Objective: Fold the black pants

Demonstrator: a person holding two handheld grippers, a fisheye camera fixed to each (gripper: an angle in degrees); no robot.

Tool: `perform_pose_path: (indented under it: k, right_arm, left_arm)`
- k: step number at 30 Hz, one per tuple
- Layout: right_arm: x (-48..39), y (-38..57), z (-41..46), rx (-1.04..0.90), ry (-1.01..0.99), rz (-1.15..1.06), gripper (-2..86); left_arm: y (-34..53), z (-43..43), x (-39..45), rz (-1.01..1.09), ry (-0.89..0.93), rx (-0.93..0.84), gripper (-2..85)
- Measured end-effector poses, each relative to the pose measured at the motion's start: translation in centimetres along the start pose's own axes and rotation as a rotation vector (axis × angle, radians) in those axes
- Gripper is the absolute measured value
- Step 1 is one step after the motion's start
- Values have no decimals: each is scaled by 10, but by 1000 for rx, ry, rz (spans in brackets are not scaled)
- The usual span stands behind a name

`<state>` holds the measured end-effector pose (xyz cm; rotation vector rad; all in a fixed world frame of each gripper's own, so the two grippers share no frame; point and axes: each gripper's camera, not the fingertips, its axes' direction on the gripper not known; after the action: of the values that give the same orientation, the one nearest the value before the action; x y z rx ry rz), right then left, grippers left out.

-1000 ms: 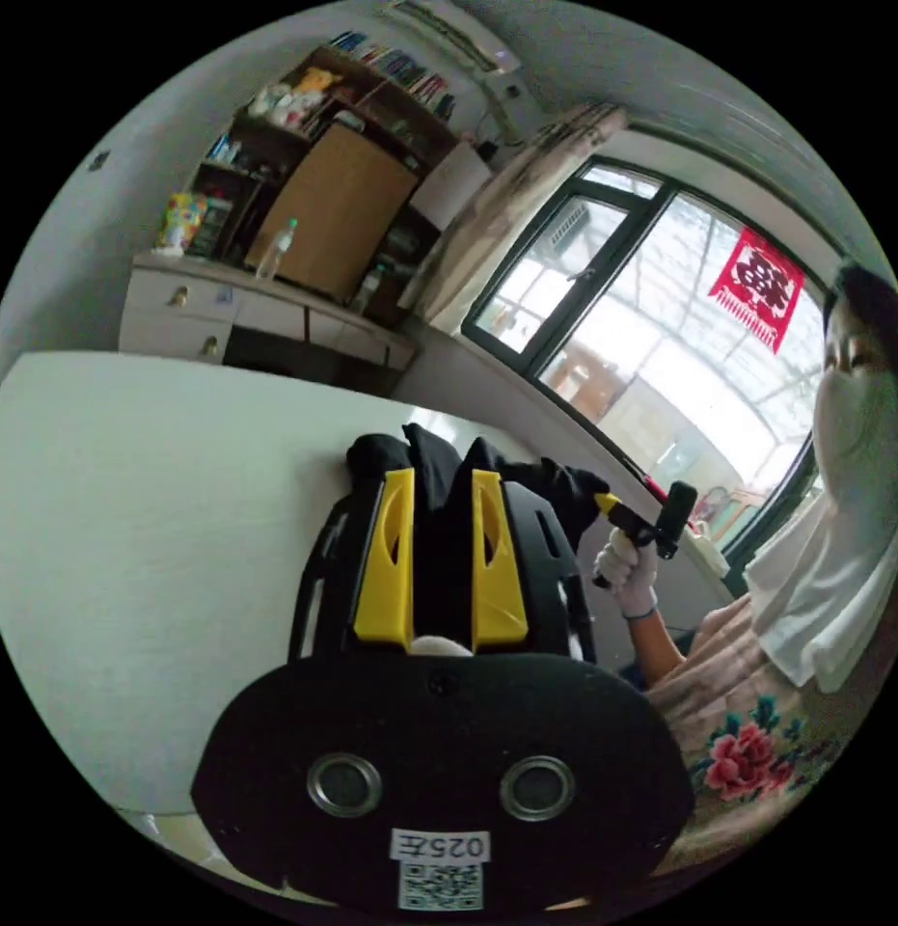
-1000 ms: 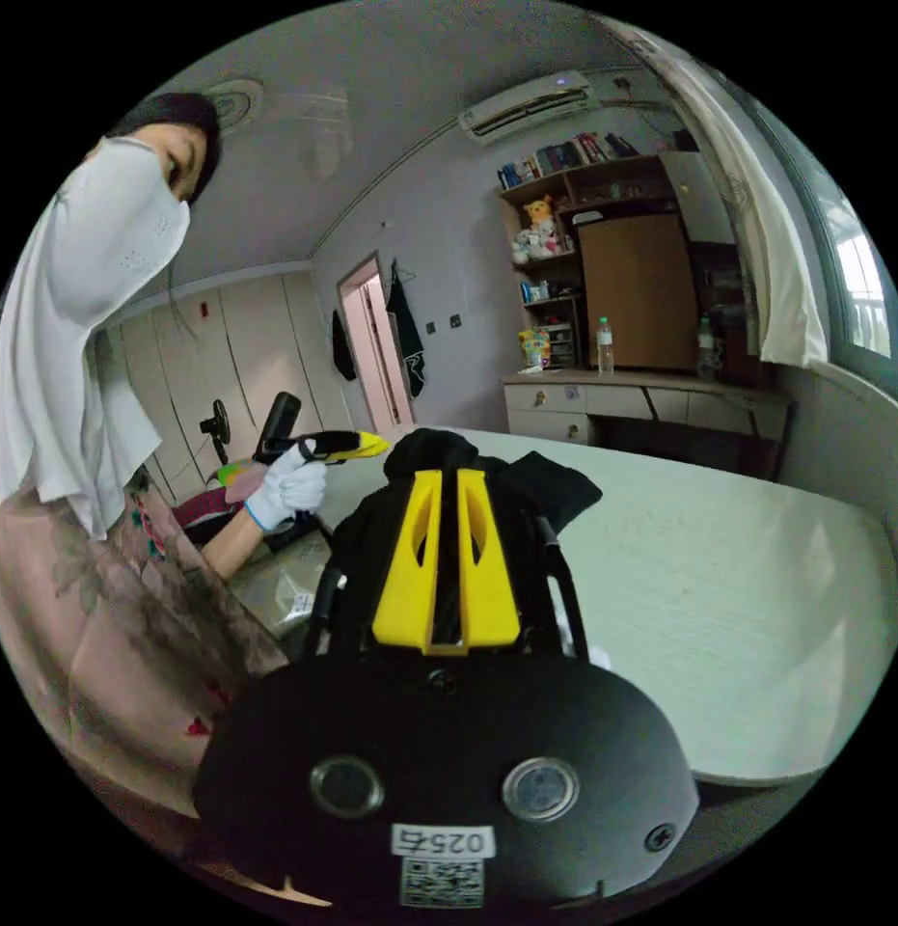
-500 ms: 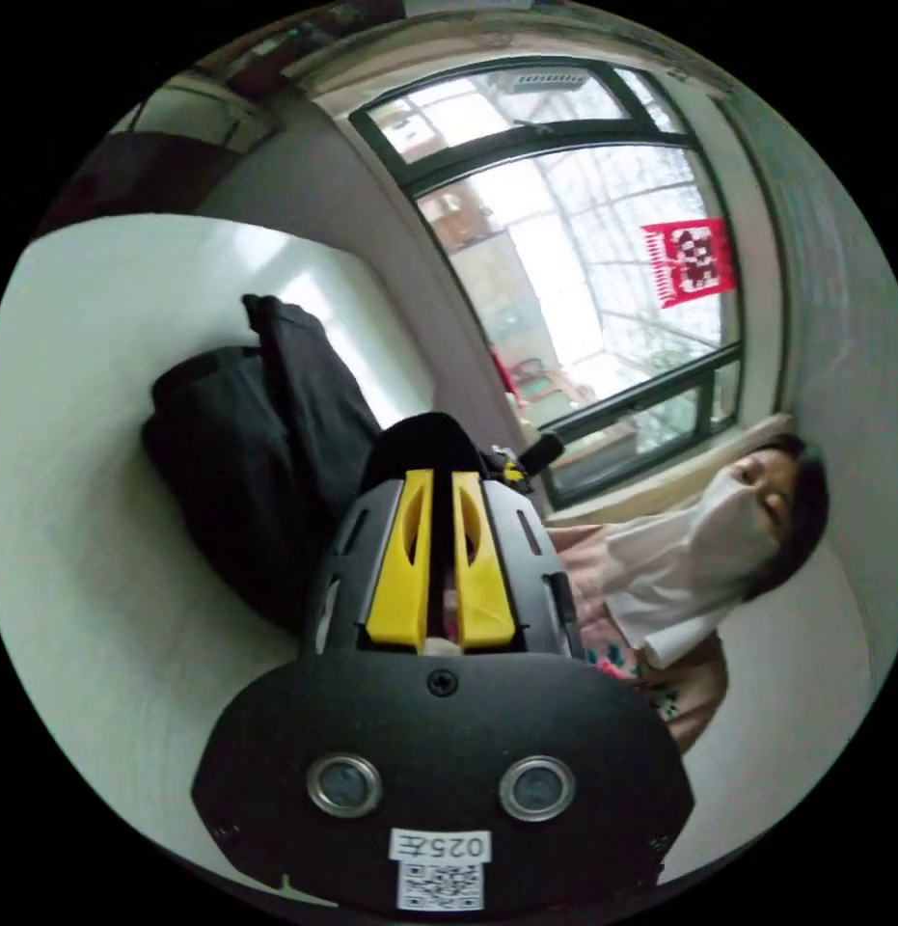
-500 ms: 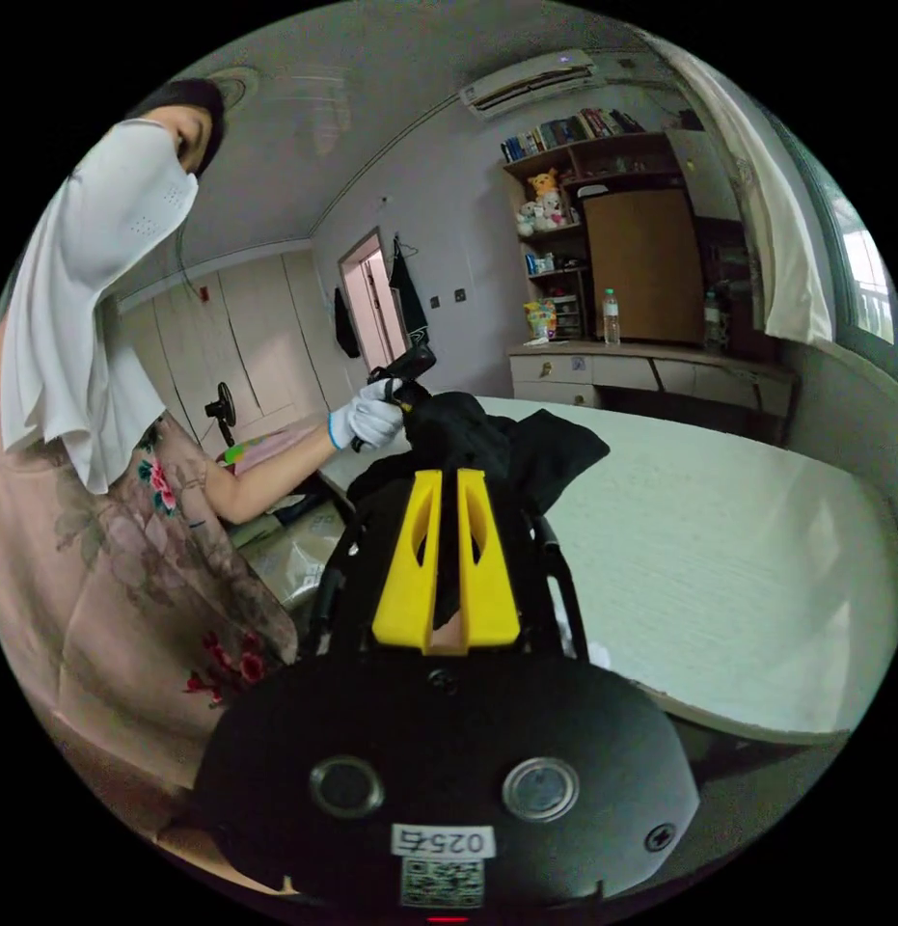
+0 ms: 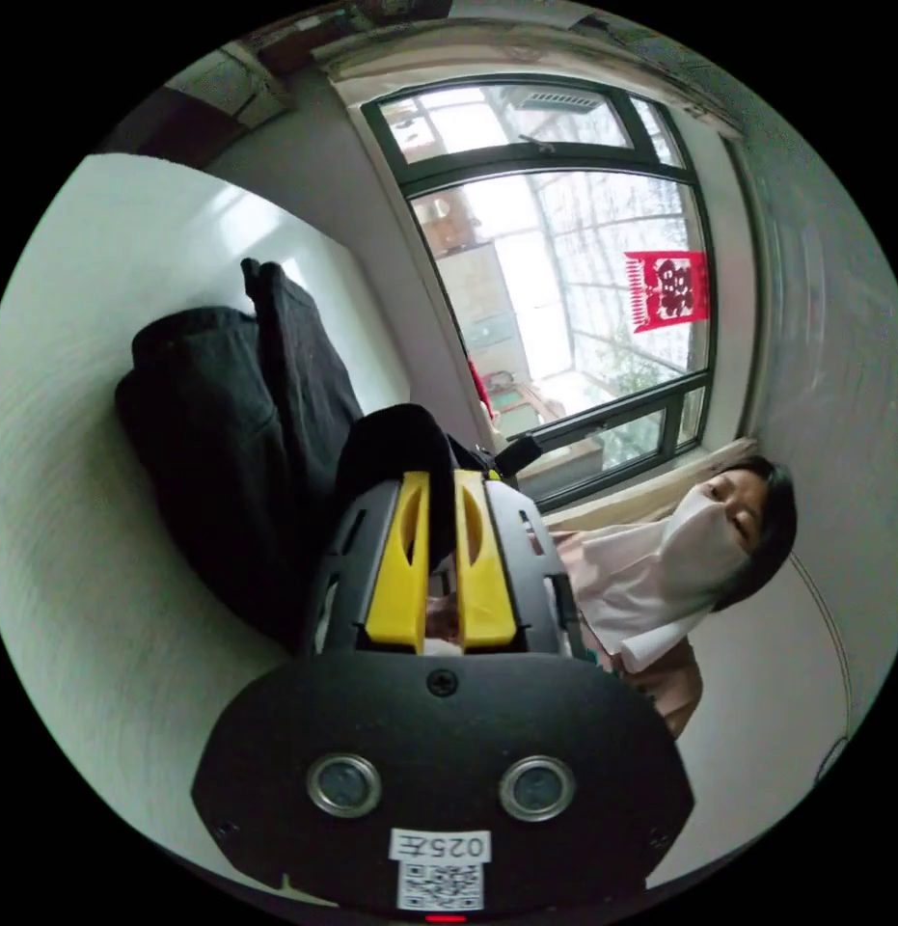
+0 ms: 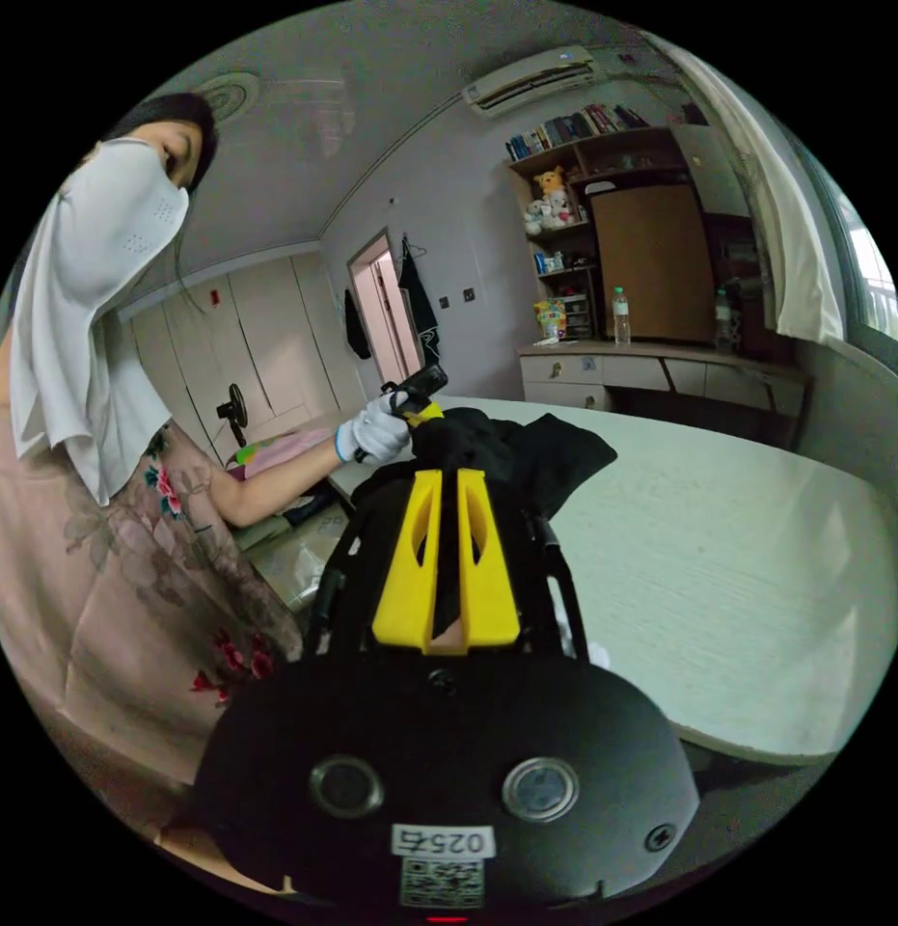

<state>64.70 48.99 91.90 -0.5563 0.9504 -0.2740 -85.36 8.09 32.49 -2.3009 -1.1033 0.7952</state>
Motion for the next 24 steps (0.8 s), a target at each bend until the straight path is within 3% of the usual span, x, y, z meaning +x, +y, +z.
perform_pose_path:
  k: [3, 8, 11, 13, 14, 17, 21, 24]
  right_arm:
    - [3, -2, -12, 45, 21, 27, 6]
    - [1, -25, -38, 195, 20, 29, 2]
    - [11, -63, -44, 235, -80, -1, 2]
    - [29, -105, -37, 205, -80, 10, 3]
    - [36, -116, -32, 188, -67, 19, 3]
    - [96, -154, 5, 85, 39, 142, 6]
    - [210, -148, 85, -159, -26, 470, 21]
    - [257, -127, 114, -240, -98, 612, 57]
  left_arm:
    - [5, -15, 10, 84, 87, 122, -12]
    - [45, -25, 80, 301, -50, 342, -14]
    - [54, -32, 143, 392, -324, 421, -13]
    - [34, -30, 179, 390, -617, 408, -12]
    - [24, -31, 179, 359, -643, 405, -11]
    - [-38, -46, 133, 193, -668, 365, -10]
    - [-100, -53, -15, -163, -662, 192, -4]
    - [-96, -56, -68, -227, -536, 217, 14]
